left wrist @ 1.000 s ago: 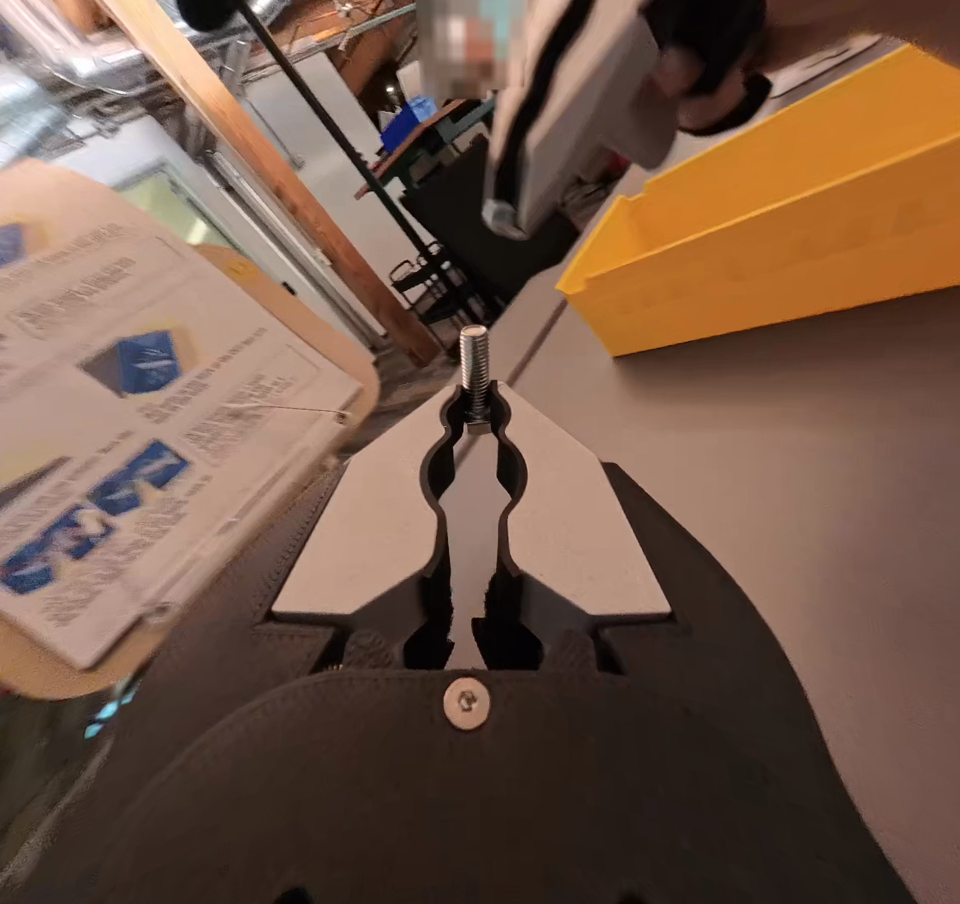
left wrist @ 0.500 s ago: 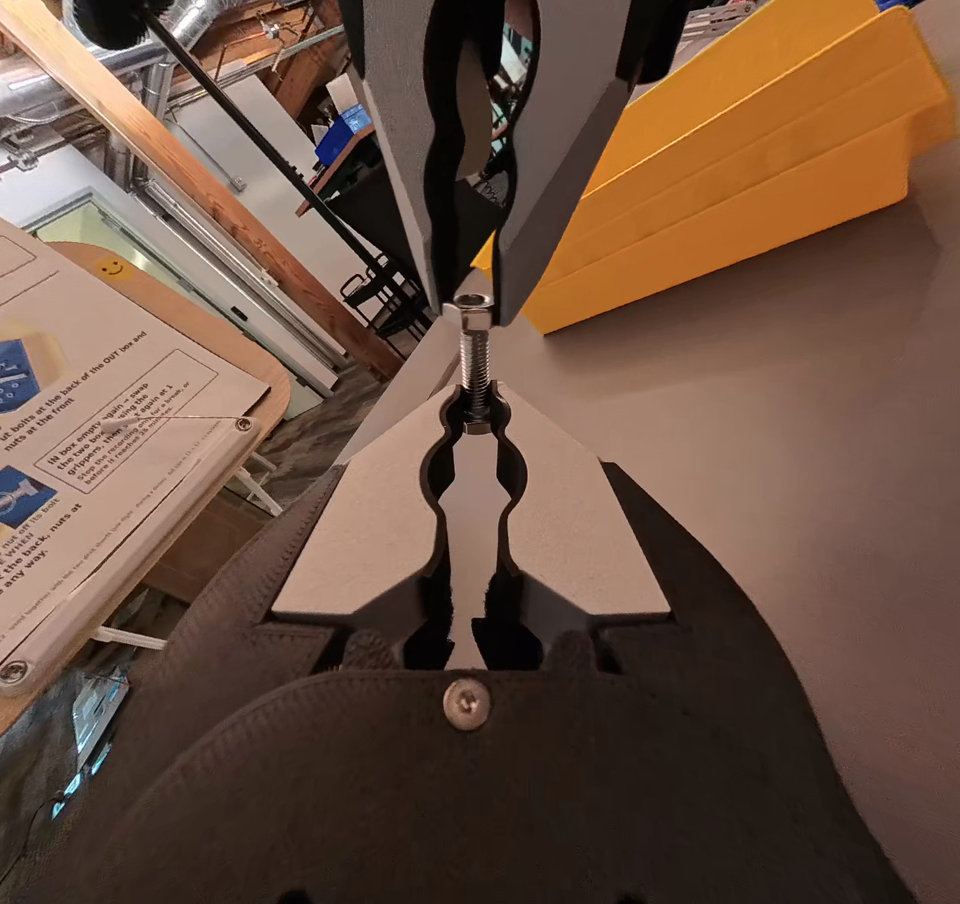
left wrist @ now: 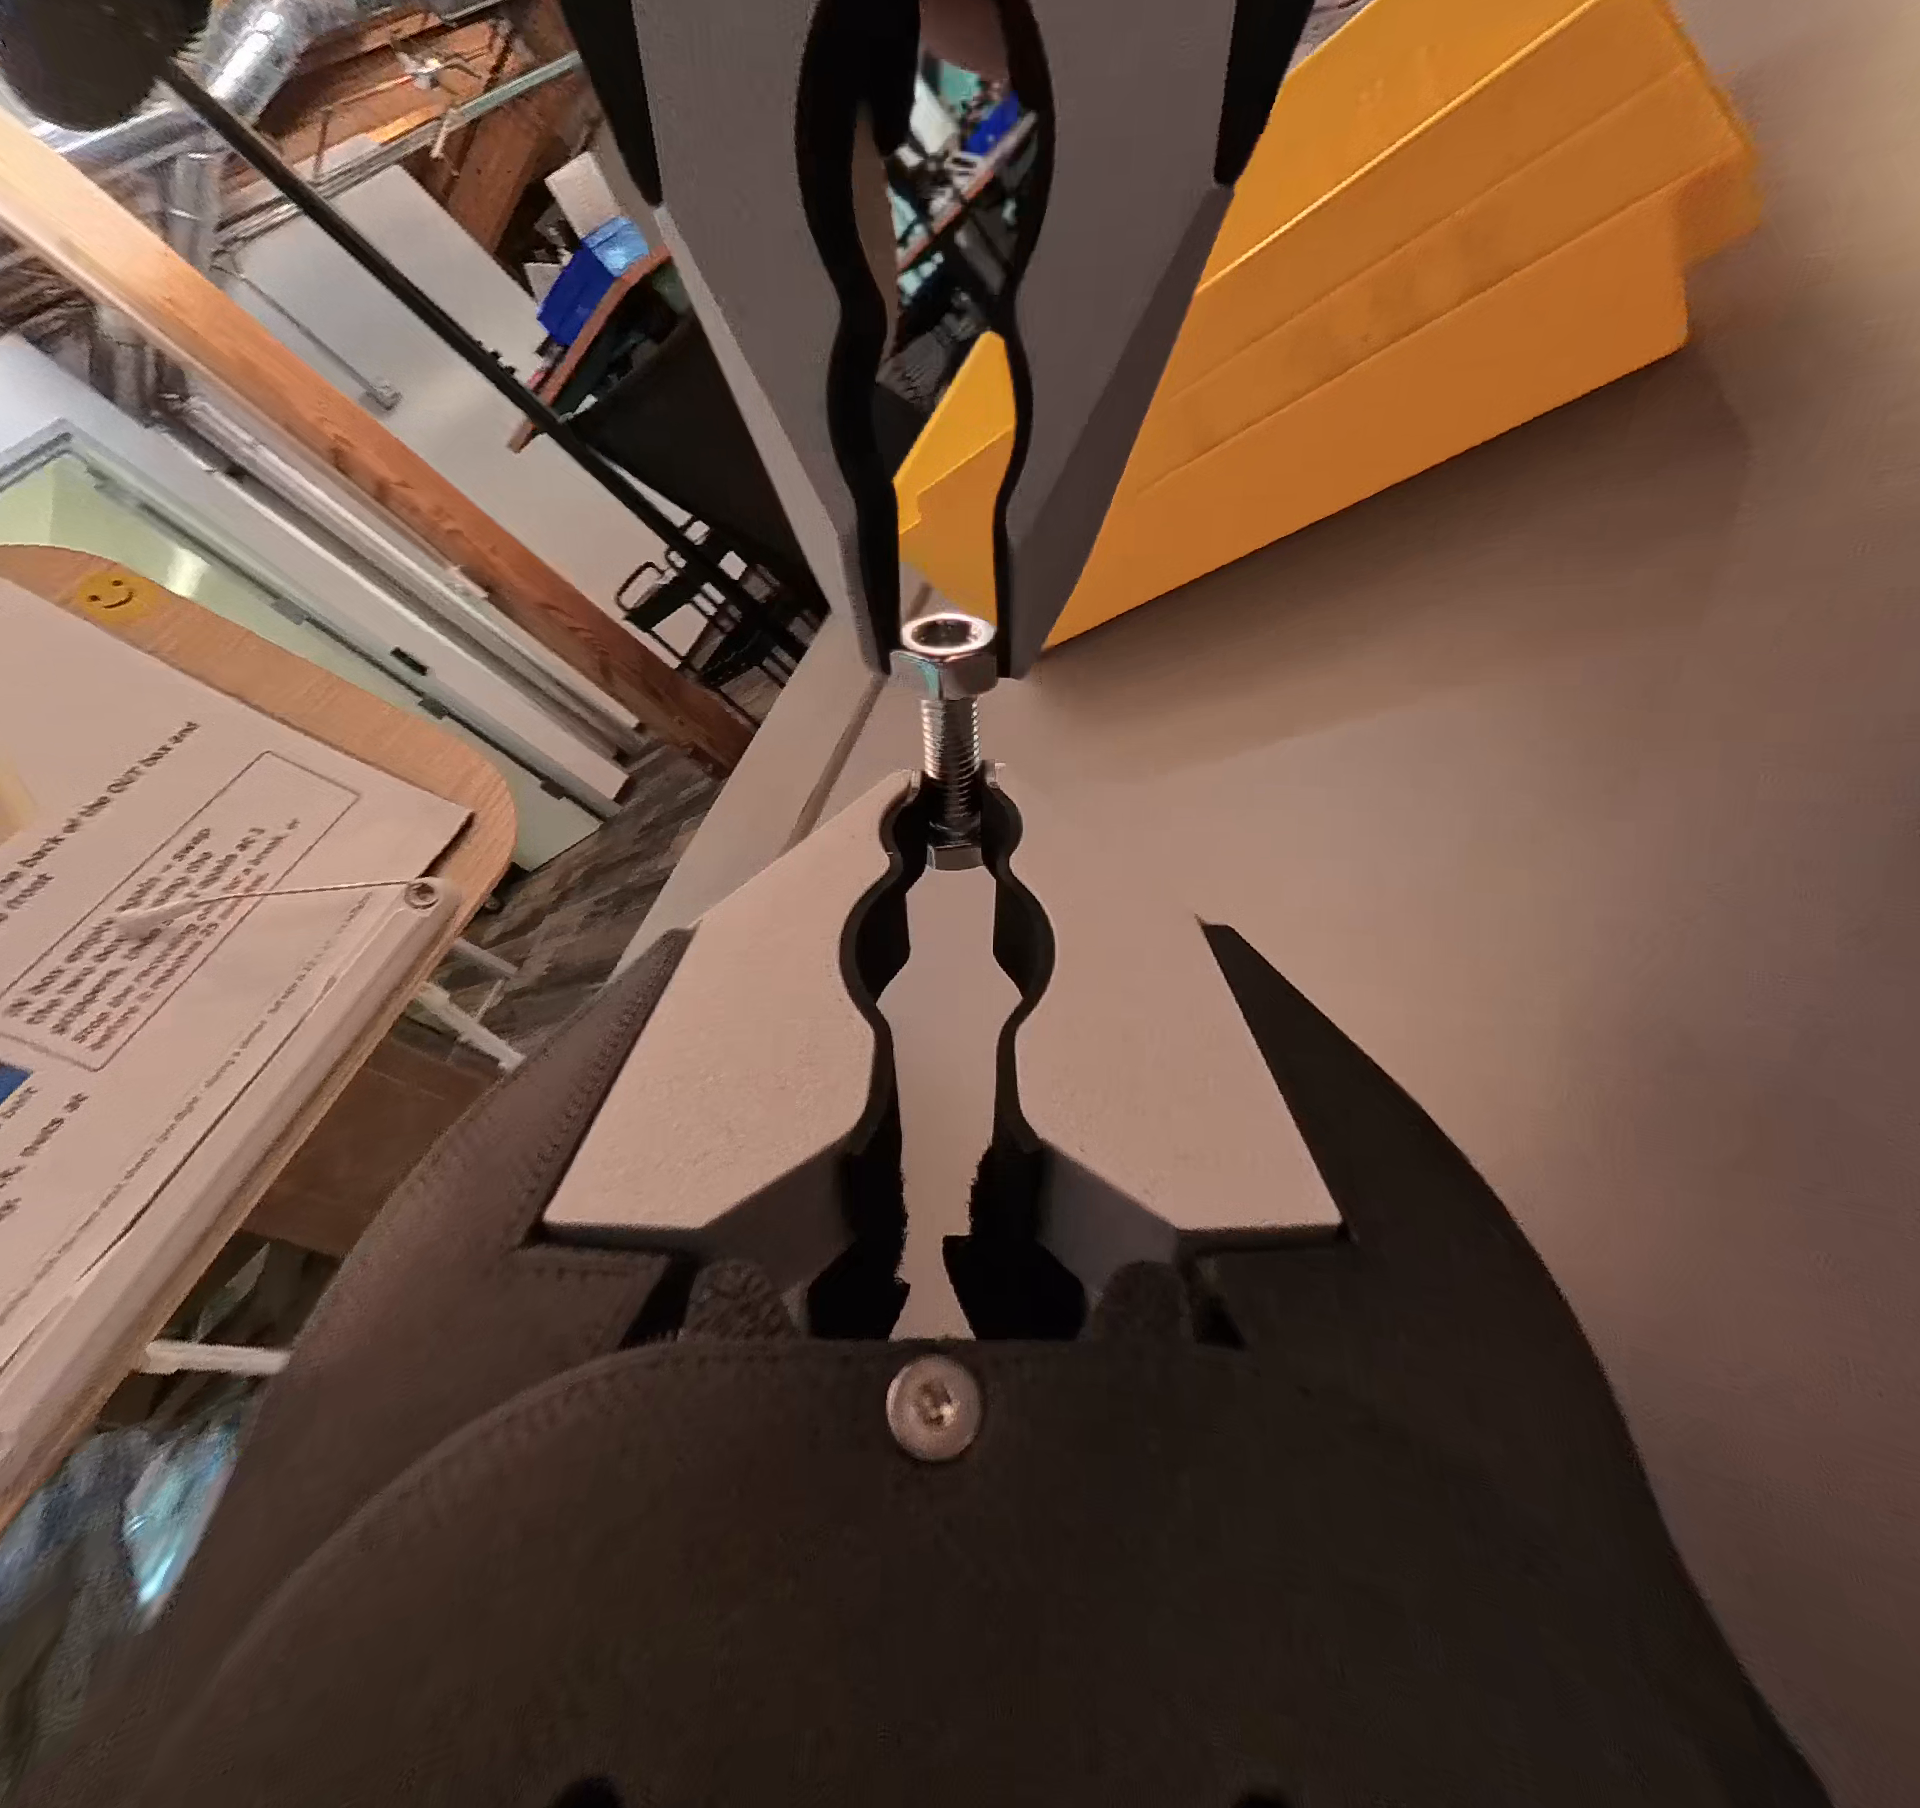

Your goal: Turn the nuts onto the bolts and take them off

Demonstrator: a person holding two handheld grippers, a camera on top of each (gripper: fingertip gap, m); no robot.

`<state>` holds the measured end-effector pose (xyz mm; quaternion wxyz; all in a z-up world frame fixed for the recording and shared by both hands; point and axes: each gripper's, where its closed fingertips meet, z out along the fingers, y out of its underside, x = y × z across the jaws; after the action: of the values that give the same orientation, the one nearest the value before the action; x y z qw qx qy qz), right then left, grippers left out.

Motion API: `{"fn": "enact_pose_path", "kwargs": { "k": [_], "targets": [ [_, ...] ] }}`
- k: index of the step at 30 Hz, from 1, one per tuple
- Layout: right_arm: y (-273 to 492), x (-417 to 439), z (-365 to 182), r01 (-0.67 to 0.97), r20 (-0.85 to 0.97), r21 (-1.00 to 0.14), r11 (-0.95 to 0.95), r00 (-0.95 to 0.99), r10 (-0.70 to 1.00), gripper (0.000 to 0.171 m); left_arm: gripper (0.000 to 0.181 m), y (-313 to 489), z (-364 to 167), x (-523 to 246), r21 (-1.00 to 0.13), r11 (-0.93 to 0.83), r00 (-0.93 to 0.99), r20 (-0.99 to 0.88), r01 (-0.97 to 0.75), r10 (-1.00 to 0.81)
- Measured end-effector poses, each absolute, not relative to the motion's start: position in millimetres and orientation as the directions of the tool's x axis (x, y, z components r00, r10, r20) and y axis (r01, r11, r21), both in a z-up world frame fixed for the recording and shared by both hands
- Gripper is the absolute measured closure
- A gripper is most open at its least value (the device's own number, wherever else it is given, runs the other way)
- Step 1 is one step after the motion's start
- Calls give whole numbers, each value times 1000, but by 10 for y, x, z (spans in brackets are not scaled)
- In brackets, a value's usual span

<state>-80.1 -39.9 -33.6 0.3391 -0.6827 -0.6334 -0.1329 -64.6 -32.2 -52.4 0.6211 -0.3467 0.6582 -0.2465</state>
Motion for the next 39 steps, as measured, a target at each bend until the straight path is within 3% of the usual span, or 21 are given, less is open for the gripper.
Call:
{"fn": "enact_pose_path", "kwargs": {
  "k": [5,9,14,19,23,30,34,39],
  "targets": [
    [-437,-819,-327,953,604,-301,37,160,780,154,174,-384,-530,-663,-789,600,-59,-598,-132,-800],
    [-290,-794,-267,906,559,-407,-116,347,753,155,174,-229,-466,-654,-755,624,43,-644,-203,-764],
    [-36,-802,-200,671,335,-631,-389,689,643,155,174,46,-394,-696,-731,604,188,-673,-318,-715],
    [119,-836,-162,393,81,-763,-513,845,528,155,174,222,-355,-759,-704,586,245,-699,-402,-672],
    [133,-861,-73,392,89,-796,-461,829,552,153,174,227,-288,-769,-752,543,256,-646,-373,-719],
    [21,-938,363,466,258,-868,-174,721,643,125,174,195,-34,-824,-884,398,273,-458,-246,-846],
    [-97,-1123,653,329,242,-944,22,644,726,111,174,134,182,-873,-943,294,255,-326,-156,-910],
    [-133,-1231,721,228,164,-973,27,612,773,105,174,85,424,-957,-971,226,250,-239,-78,-938]
  ]
}}
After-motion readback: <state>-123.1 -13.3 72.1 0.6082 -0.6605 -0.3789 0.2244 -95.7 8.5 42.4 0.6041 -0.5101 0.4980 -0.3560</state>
